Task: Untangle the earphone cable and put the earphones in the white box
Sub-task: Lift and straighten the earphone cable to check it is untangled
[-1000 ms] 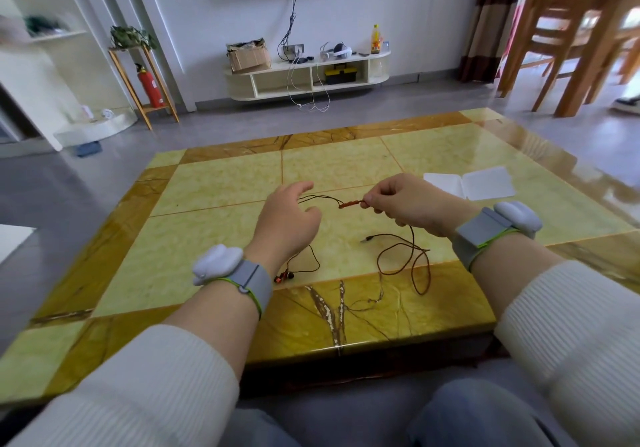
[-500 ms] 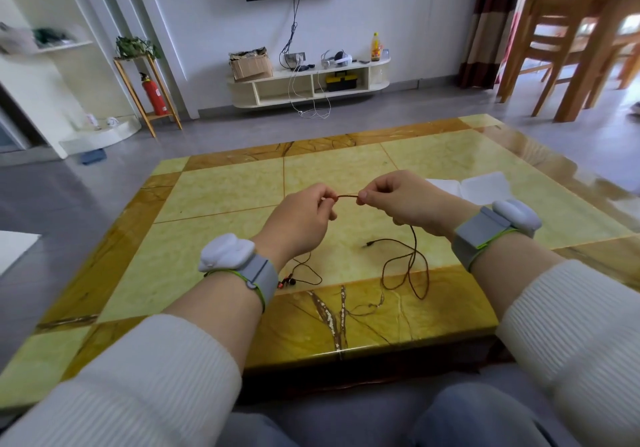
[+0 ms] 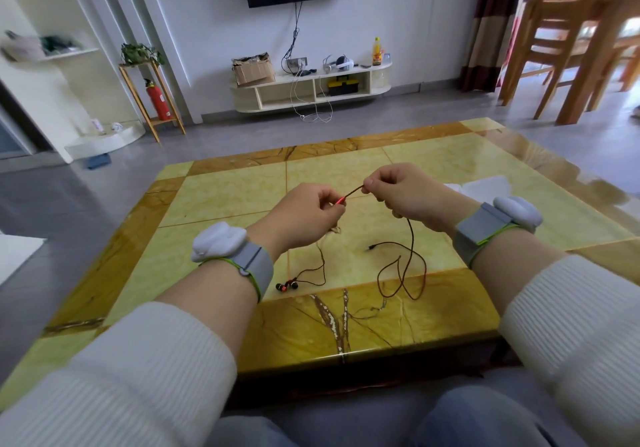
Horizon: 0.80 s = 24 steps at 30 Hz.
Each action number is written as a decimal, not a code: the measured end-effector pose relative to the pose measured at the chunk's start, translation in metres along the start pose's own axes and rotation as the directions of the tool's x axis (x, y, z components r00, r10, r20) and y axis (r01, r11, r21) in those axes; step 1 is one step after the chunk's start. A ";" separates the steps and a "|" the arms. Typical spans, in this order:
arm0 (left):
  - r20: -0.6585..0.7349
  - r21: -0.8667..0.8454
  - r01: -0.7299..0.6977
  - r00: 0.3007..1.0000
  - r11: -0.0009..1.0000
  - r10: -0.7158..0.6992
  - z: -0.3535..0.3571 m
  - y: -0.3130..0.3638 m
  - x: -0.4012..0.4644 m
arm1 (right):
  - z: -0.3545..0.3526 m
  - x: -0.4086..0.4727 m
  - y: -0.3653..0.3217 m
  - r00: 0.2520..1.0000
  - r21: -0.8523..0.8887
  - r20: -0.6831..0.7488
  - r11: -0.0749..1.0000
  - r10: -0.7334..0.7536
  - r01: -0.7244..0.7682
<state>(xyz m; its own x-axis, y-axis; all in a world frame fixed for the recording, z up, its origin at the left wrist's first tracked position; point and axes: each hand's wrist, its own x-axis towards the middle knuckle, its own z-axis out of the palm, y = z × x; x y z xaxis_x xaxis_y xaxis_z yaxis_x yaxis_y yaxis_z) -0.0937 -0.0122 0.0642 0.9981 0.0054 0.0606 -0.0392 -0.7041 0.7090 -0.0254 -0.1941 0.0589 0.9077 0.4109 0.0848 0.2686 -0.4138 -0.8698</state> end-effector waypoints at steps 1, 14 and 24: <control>0.009 0.010 0.010 1.000 1.000 -0.010 -0.001 0.000 -0.001 | -0.002 0.001 0.003 0.999 -0.003 -0.044 1.000 0.021 -0.021; -0.014 -0.101 0.015 1.000 0.995 -0.016 0.001 0.006 -0.002 | 0.004 -0.002 0.005 0.999 -0.153 0.019 0.987 -0.051 0.053; -0.028 -0.158 0.035 0.999 0.987 -0.040 0.005 0.000 -0.003 | 0.008 -0.005 -0.004 0.994 -0.080 0.081 0.993 -0.075 0.081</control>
<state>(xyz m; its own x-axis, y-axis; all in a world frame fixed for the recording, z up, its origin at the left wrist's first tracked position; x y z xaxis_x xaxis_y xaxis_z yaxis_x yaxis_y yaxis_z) -0.0964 -0.0158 0.0602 0.9972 0.0534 0.0517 -0.0109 -0.5826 0.8127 -0.0333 -0.1878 0.0585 0.8559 0.5054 0.1098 0.3665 -0.4429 -0.8182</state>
